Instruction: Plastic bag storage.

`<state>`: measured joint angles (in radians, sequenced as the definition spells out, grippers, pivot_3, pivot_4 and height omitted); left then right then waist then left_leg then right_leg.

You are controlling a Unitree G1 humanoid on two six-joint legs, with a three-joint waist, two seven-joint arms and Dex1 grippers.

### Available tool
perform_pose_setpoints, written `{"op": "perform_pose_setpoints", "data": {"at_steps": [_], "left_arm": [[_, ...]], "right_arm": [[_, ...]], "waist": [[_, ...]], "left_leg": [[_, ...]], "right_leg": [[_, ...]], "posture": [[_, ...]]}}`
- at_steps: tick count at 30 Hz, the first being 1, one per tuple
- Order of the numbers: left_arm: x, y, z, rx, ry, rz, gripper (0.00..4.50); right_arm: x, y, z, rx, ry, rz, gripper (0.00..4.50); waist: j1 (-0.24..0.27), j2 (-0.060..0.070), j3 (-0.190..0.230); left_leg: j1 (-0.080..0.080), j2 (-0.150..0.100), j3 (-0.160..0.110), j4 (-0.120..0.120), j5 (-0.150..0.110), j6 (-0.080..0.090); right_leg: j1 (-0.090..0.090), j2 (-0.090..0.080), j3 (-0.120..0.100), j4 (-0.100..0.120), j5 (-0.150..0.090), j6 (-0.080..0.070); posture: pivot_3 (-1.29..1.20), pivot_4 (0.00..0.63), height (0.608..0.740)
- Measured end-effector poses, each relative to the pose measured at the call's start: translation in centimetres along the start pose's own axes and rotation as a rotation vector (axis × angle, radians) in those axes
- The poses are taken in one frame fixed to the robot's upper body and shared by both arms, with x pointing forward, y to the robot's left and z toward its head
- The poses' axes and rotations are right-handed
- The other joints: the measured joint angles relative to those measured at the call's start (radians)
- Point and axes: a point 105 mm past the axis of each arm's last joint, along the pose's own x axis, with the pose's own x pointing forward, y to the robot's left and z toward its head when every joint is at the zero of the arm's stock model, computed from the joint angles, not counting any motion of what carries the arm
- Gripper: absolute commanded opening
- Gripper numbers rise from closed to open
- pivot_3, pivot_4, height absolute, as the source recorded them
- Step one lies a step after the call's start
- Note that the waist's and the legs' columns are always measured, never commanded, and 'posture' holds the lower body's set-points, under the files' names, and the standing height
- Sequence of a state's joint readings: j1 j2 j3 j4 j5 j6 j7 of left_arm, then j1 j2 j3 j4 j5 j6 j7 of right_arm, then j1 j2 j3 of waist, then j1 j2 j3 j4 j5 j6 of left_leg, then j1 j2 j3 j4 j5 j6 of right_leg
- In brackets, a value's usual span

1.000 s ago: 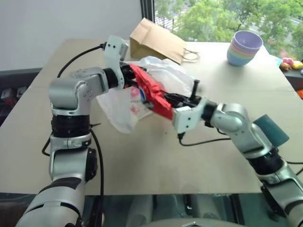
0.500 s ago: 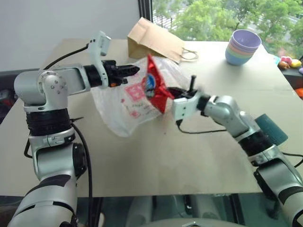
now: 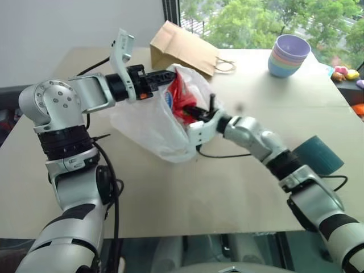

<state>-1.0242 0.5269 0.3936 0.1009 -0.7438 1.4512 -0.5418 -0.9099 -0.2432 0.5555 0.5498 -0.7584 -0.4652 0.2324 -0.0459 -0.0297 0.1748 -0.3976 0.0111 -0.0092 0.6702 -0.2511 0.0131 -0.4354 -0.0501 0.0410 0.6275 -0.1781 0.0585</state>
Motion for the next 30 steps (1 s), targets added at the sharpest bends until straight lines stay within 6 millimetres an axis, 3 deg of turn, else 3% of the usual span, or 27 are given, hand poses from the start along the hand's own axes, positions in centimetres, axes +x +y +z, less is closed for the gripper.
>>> {"op": "perform_pose_setpoints", "data": {"at_steps": [4,9,12,15,17,20,24,29,30], "left_arm": [[-0.1,-0.4,-0.3,0.005,0.011,-0.005,0.00],[-0.8,-0.1,0.2,0.013,-0.026,0.032,0.00],[-0.9,0.0,-0.3,0.021,-0.021,0.044,0.00],[-0.6,0.1,-0.9,0.013,-0.012,0.045,0.00],[-0.5,0.1,-1.3,0.019,-0.008,0.055,0.00],[0.0,-0.1,-1.8,0.040,0.010,0.055,0.00],[0.2,-0.1,-2.3,0.060,0.003,0.068,0.00],[1.0,0.0,-2.6,0.065,-0.020,0.070,0.00],[1.2,0.0,-2.6,0.068,-0.028,0.067,0.00]], "right_arm": [[1.7,2.0,2.1,0.010,-0.088,0.076,0.08],[1.6,3.1,1.2,0.021,-0.062,0.131,0.08],[1.5,2.5,-0.7,-0.014,0.017,0.125,0.08],[2.9,-0.1,-2.0,-0.081,0.092,0.063,0.08],[4.3,-1.0,-1.3,-0.059,0.090,0.046,0.08],[5.9,0.2,0.8,0.028,0.052,0.072,0.08],[5.4,0.1,0.2,0.190,0.051,0.089,1.81],[2.0,-1.7,-2.4,0.357,0.055,-0.005,4.29],[1.0,-1.8,-2.7,0.413,0.060,-0.032,4.44]], "waist": [[-0.001,0.000,0.000],[0.003,0.000,0.000],[0.001,0.000,0.000],[-0.002,0.000,0.000],[-0.013,0.000,0.000],[-0.024,0.000,0.000],[-0.019,0.000,0.000],[-0.014,0.000,0.000],[-0.014,0.000,0.000]], "left_leg": [[0.000,0.000,-0.001,-0.001,0.001,-0.001],[0.000,-0.001,-0.002,-0.001,0.001,-0.002],[0.000,-0.001,-0.002,-0.001,0.001,-0.003],[0.000,-0.001,-0.002,-0.003,0.003,-0.006],[0.001,0.000,-0.002,-0.004,0.004,-0.006],[0.000,0.000,-0.003,-0.006,0.004,-0.007],[-0.002,-0.003,-0.008,-0.005,0.004,-0.006],[-0.002,-0.004,-0.013,-0.005,0.003,-0.005],[-0.003,-0.004,-0.013,-0.006,0.003,-0.005]], "right_leg": [[0.000,0.000,0.000,0.000,0.000,0.000],[0.000,-0.001,-0.001,0.000,0.000,0.000],[0.000,-0.001,-0.001,0.001,0.000,0.000],[-0.003,0.000,0.000,0.003,0.001,-0.002],[-0.004,0.000,0.000,0.005,0.001,-0.002],[-0.005,0.000,0.000,0.007,0.001,-0.003],[-0.007,-0.003,0.000,0.006,0.001,-0.002],[-0.005,-0.003,-0.004,0.006,0.001,-0.002],[-0.005,-0.003,-0.005,0.006,0.001,-0.002]], "posture": [[0.00,0.150,0.740],[0.00,0.150,0.740],[0.00,0.150,0.740],[0.00,0.150,0.740],[0.00,0.150,0.740],[0.00,0.150,0.740],[0.00,0.150,0.740],[0.00,0.150,0.740],[0.00,0.150,0.740]]}}
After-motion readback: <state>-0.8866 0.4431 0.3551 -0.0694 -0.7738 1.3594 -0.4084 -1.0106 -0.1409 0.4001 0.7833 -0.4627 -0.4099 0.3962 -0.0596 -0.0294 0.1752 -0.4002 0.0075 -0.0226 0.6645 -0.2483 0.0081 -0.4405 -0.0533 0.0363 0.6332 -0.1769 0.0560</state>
